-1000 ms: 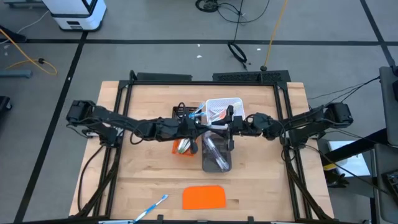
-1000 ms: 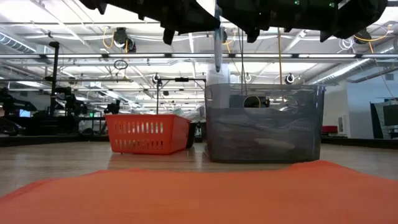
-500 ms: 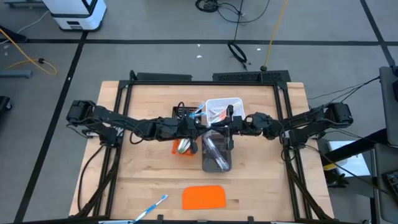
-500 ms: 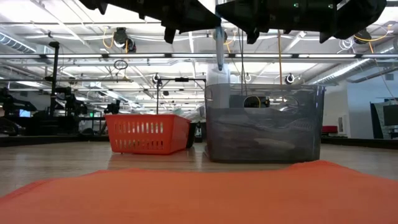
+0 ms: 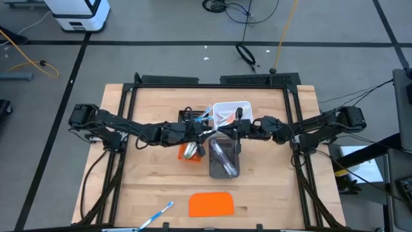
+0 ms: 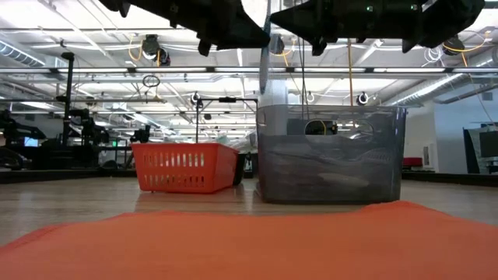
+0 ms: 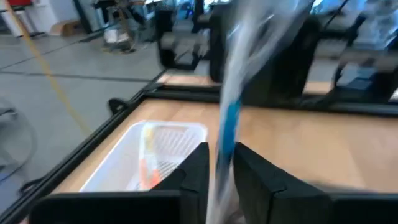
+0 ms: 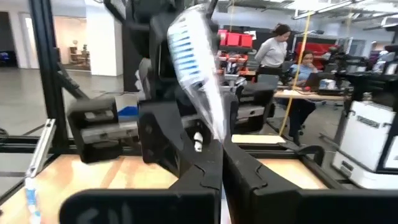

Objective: Pick & Place Toothbrushes
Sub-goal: Put the blue toothbrush into the black bin

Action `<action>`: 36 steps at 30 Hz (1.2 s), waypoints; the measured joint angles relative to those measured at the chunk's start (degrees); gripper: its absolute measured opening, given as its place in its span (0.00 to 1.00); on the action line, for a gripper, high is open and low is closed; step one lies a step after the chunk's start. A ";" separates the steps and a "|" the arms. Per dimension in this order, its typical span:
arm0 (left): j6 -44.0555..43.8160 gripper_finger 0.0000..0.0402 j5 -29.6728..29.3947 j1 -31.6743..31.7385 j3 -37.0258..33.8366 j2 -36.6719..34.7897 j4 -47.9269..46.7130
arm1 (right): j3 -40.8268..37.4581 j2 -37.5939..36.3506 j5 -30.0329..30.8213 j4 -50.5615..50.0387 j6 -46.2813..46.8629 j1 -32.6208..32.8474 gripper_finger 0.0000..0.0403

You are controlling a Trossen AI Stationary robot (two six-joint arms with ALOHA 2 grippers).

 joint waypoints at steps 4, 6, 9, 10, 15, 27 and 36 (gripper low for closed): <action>0.43 0.24 -0.95 -0.58 0.00 -1.29 -3.16 | 0.00 -2.46 3.58 -3.19 -1.46 -0.01 0.01; 0.41 0.26 -0.92 -0.70 0.00 -1.84 -4.09 | 0.00 -3.22 4.01 -3.99 -1.98 -0.11 0.01; -0.27 0.28 -0.90 -0.72 0.00 -1.92 -4.02 | 0.00 -4.14 4.28 -3.77 -2.96 -0.46 0.01; -0.31 0.29 -0.92 -0.83 0.00 -1.92 -4.11 | 0.00 -4.47 4.23 -3.75 -2.95 -0.77 0.01; -0.94 0.29 -0.85 -1.99 0.00 -1.92 -4.62 | 0.00 -4.27 4.34 -1.13 -2.20 -3.10 0.01; -1.27 0.29 -0.82 -5.02 0.00 -1.92 -4.76 | 0.02 7.66 3.82 14.98 6.31 -10.81 0.00; 2.08 0.29 -0.82 -8.10 0.00 -2.25 -4.34 | 4.78 20.49 0.54 23.72 14.93 -14.66 0.00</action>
